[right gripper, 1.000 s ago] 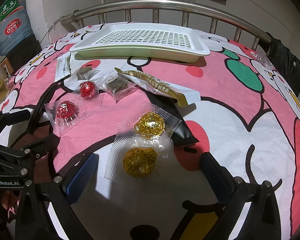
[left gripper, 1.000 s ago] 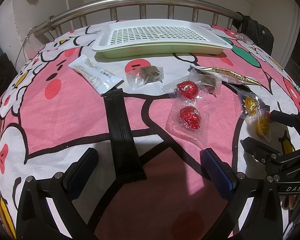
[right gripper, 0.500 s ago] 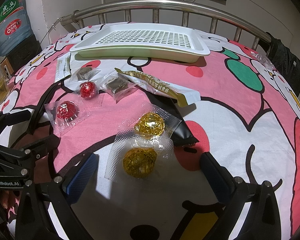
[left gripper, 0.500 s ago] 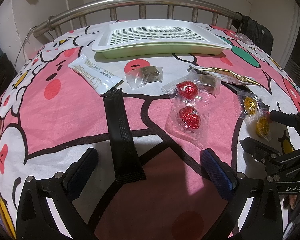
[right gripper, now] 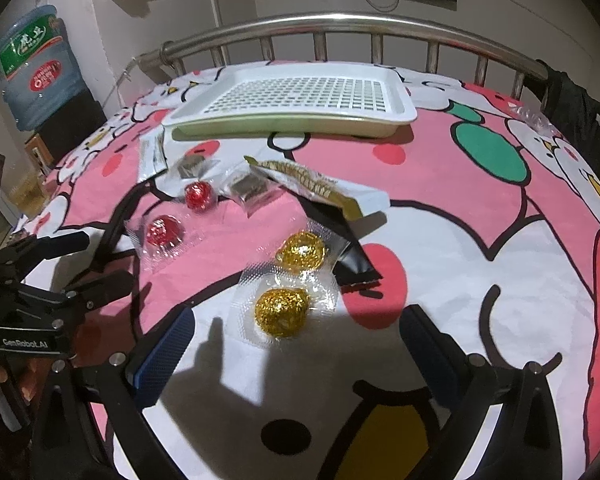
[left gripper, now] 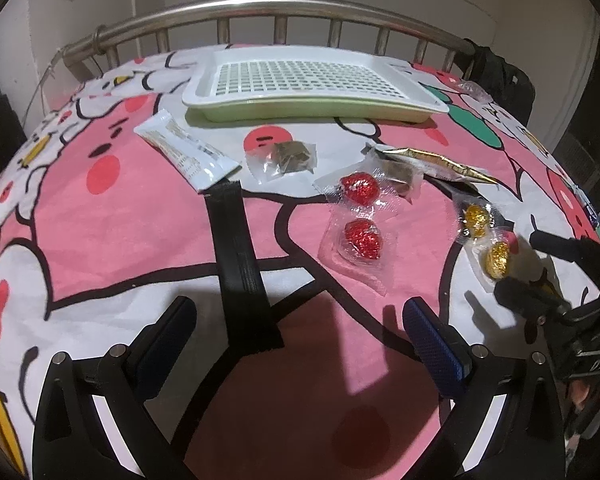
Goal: Organize snacks
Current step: 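Grasp a red foil chocolate with the left tool while the right tool grasps a gold chocolate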
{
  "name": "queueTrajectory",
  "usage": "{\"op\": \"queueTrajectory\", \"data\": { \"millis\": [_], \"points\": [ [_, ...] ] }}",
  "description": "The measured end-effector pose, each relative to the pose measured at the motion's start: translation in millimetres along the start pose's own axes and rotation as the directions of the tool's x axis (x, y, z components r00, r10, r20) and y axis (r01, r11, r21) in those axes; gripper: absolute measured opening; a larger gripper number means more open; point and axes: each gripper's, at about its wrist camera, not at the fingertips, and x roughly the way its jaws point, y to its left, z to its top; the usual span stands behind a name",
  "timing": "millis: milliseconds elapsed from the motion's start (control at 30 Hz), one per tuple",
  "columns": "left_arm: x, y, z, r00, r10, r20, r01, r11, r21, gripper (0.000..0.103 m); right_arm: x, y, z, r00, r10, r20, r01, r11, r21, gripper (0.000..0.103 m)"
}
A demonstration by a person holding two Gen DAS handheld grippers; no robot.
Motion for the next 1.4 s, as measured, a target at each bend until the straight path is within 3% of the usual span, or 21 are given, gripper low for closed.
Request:
{"op": "queueTrajectory", "data": {
  "millis": [167, 367, 467, 733, 933, 1133, 1167, 1233, 1300, 1400],
  "points": [
    [-8.4, -1.3, 0.7, 0.999, -0.041, 0.012, 0.041, 0.999, 0.017, 0.103, -10.9, -3.7, -1.3, 1.000, 0.015, 0.016, -0.014, 1.000, -0.024, 0.103],
    [-15.8, -4.7, 5.1, 0.996, -0.080, 0.032, 0.078, 0.996, 0.040, 0.103, -18.3, -12.1, -2.5, 0.995, 0.098, 0.017, -0.098, 0.995, 0.002, 0.102],
    [-16.4, -9.6, 9.9, 0.996, -0.078, 0.040, 0.075, 0.995, 0.069, 0.101, -20.8, -7.9, -1.1, 0.995, 0.100, 0.022, -0.100, 0.995, -0.019, 0.094],
    [-2.0, -16.8, 25.1, 0.994, -0.105, 0.012, 0.103, 0.989, 0.107, 0.080, -9.7, -6.6, 0.3, 0.991, 0.129, -0.015, -0.129, 0.992, 0.012, 0.073],
    [11.0, -19.6, 32.4, 0.995, -0.102, -0.003, 0.101, 0.988, 0.117, 0.076, 0.9, -0.9, 4.0, 0.992, 0.124, -0.034, -0.124, 0.992, 0.015, 0.061],
    [29.0, -22.4, 33.0, 0.993, -0.110, -0.052, 0.115, 0.986, 0.120, 0.050, 9.6, 4.5, 3.3, 0.996, 0.079, -0.051, -0.080, 0.997, -0.011, 0.044],
    [27.6, -23.2, 31.9, 0.994, -0.100, -0.033, 0.103, 0.986, 0.130, 0.046, 9.7, 4.0, 2.9, 0.996, 0.072, -0.049, -0.073, 0.997, -0.014, 0.041],
    [26.9, -23.5, 31.9, 0.994, -0.105, -0.032, 0.108, 0.986, 0.129, 0.032, 8.2, 4.4, 2.4, 0.997, 0.071, -0.042, -0.071, 0.997, -0.019, 0.039],
    [25.3, -21.3, 31.5, 0.991, -0.131, -0.034, 0.134, 0.985, 0.111, 0.028, 5.5, 4.7, 2.0, 0.998, 0.063, -0.030, -0.063, 0.998, -0.026, 0.032],
    [24.3, -20.9, 31.7, 0.990, -0.140, -0.032, 0.142, 0.984, 0.108, 0.024, 3.4, 4.1, 1.5, 0.996, 0.087, -0.026, -0.087, 0.996, -0.019, 0.030]
  ]
}}
